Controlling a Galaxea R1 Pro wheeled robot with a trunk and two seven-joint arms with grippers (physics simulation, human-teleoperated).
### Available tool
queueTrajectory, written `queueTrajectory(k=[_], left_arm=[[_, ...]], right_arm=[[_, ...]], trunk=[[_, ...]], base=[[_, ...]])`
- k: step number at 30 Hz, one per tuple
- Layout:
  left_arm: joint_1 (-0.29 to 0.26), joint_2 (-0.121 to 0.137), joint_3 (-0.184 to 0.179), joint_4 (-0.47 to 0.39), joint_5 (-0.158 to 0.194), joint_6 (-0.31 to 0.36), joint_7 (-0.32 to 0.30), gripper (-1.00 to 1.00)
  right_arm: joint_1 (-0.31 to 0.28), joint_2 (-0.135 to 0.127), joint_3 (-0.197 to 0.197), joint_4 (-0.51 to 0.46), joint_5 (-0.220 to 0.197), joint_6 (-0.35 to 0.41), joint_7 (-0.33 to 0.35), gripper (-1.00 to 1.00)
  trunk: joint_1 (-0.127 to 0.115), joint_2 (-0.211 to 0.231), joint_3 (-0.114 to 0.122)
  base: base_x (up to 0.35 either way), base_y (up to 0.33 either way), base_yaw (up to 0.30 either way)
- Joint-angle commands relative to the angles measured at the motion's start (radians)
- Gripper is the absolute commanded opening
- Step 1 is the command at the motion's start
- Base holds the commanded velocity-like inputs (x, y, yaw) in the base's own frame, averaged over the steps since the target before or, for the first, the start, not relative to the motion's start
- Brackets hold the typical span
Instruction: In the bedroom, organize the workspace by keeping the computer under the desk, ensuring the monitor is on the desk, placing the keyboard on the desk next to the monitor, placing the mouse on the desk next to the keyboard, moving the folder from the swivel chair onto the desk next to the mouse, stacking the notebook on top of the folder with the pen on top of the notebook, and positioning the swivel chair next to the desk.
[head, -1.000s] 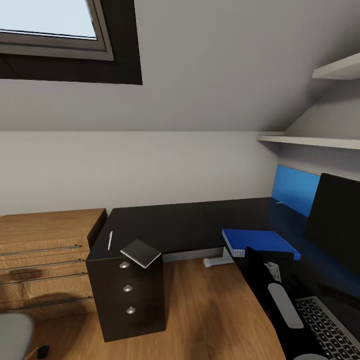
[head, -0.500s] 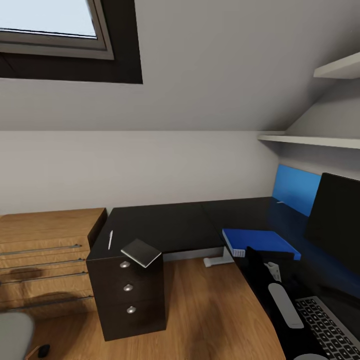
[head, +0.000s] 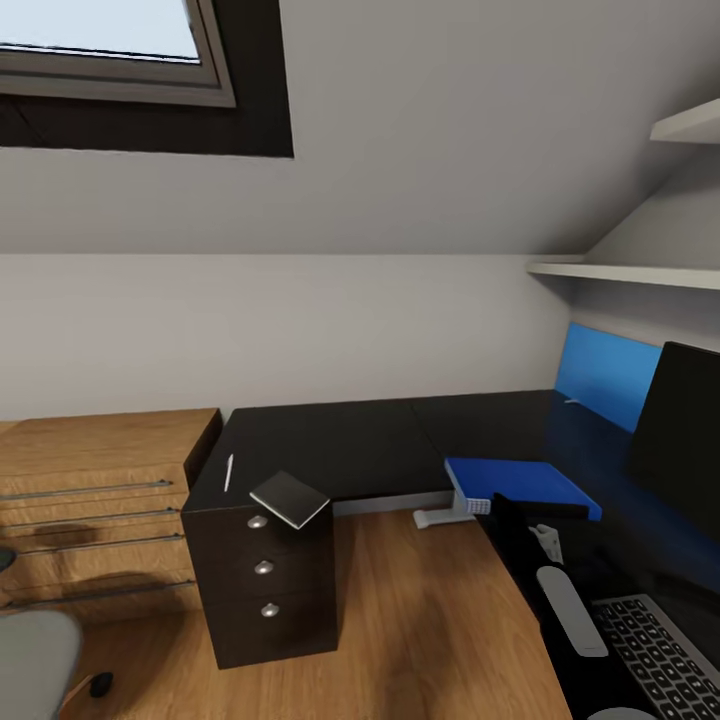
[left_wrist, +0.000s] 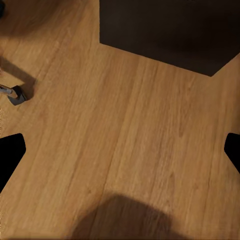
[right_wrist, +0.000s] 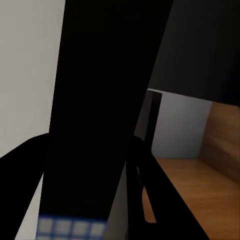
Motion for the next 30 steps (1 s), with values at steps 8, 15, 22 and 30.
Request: queueTrajectory(k=[8, 15, 22, 30], left_arm=[[-0.001, 0.000, -0.001, 0.000, 0.010, -0.003, 0.004, 1.00], [-0.001, -0.001, -0.001, 0.000, 0.010, -0.003, 0.006, 1.00], [-0.001, -0.001, -0.001, 0.000, 0.010, -0.003, 0.006, 1.00], [-0.001, -0.001, -0.001, 0.000, 0.009, -0.003, 0.006, 1.00]], right_arm=[[0.000, -0.001, -0.001, -0.002, -0.006, 0.007, -0.003, -1.00], [0.000, 0.000, -0.003, -0.002, -0.006, 0.004, -0.005, -1.00], [0.000, 0.001, -0.003, -0.002, -0.006, 0.003, -0.007, -1.00], [0.000, -0.001, -0.004, -0.002, -0.006, 0.005, -0.008, -1.00]], trunk=[[0.000, -0.001, -0.007], [0.000, -0.001, -0.008], [0.000, -0.001, -0.008], [0.000, -0.001, -0.013]], base=[[0.000, 0.000, 0.040], [0.000, 0.000, 0.003], [0.000, 0.000, 0.000], [0.000, 0.000, 0.000]])
